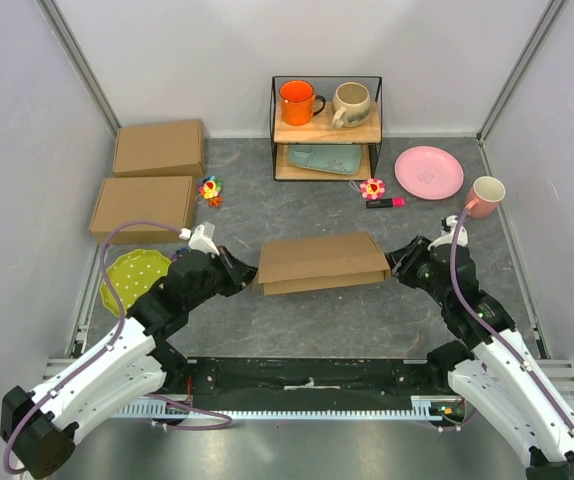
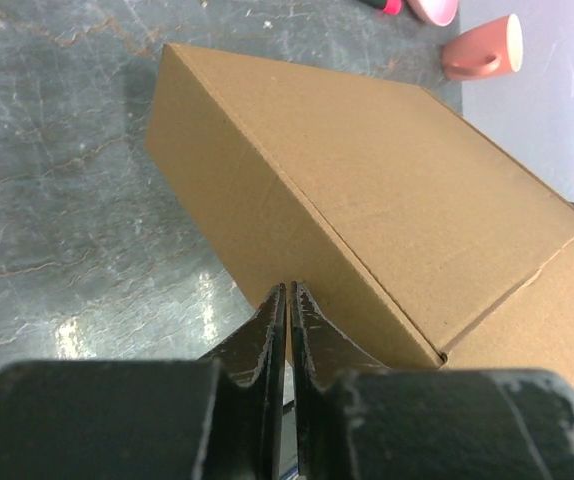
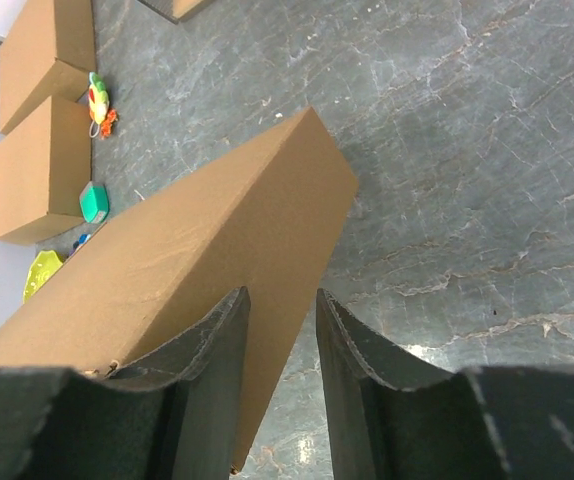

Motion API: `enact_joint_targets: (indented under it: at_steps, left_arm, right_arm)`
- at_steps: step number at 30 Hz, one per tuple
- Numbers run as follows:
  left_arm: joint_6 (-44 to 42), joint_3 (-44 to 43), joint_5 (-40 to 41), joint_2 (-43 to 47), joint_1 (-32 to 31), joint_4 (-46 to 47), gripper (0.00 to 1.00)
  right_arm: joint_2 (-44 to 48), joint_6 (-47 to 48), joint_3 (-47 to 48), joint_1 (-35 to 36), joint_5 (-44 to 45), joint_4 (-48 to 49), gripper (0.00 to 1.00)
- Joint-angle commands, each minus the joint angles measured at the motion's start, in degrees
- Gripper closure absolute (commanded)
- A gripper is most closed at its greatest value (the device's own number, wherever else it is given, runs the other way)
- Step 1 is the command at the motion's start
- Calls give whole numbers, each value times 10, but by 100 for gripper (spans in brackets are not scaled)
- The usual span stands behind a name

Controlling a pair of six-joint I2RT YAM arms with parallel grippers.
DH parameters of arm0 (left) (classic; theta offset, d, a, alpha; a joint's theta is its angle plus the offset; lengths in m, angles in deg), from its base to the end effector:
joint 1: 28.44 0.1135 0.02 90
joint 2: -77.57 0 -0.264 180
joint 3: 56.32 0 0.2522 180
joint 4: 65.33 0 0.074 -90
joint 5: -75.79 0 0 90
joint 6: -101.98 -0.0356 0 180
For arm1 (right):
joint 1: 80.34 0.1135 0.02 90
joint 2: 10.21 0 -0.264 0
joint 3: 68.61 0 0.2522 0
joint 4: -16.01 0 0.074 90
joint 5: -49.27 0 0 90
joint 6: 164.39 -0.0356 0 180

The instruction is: Fold the paper box

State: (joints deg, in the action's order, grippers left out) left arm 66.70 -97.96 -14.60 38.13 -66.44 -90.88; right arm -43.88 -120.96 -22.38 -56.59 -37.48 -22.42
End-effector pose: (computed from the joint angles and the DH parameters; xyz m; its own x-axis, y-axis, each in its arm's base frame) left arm 0.1328 -0.1041 0.2475 -0.6870 -0.4992 -0.5281 0.1035 0.6521 -0.7510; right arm 0.1335 0.0566 0.2669 -0.5327 0.5578 -0.6365 0.0457 0.7700 0.6364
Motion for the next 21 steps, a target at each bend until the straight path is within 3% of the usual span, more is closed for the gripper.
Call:
enact_joint_targets:
  at_steps: [1,21]
  left_arm:
    - [56,-6,-99,-13,-13,56,88]
    - [76,-132,-149,-101,4,20,79]
  right_arm:
    - [-4,-32,-7,14,-90,24,57]
    - [-139,-75,111,14,-112,1,53]
